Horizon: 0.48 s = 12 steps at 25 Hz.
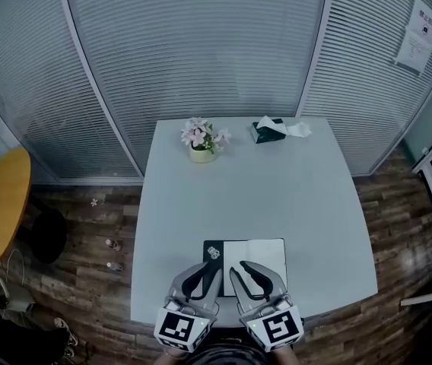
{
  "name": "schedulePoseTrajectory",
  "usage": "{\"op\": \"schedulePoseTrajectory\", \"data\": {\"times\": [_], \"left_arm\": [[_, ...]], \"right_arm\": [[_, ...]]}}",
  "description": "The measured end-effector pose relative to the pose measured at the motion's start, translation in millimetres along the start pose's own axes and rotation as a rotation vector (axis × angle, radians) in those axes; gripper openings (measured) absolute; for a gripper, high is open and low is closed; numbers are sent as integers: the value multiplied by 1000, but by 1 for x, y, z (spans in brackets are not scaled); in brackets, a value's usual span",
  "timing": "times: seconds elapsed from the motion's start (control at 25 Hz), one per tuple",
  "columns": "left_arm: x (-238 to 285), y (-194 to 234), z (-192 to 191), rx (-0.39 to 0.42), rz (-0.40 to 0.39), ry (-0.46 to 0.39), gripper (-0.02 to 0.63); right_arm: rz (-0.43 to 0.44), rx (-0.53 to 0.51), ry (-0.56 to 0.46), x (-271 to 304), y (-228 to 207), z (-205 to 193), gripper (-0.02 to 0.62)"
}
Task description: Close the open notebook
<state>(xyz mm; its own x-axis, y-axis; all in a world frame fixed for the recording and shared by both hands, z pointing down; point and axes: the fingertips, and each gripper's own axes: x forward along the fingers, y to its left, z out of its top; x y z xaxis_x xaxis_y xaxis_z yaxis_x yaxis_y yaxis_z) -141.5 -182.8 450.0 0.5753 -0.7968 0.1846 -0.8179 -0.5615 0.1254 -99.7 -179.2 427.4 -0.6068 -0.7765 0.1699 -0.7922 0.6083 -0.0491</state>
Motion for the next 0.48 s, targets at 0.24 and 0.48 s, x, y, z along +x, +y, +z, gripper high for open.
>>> {"op": "schedulePoseTrajectory", "data": {"times": [0.24,0.48], "left_arm": [[0,12,-17,-12,-8,36,66],[-4,21,-42,-34,-7,88,64]], "right_arm": [[-15,6,25,8,2,-12,83],[-26,11,54,13,7,-23,83]]}}
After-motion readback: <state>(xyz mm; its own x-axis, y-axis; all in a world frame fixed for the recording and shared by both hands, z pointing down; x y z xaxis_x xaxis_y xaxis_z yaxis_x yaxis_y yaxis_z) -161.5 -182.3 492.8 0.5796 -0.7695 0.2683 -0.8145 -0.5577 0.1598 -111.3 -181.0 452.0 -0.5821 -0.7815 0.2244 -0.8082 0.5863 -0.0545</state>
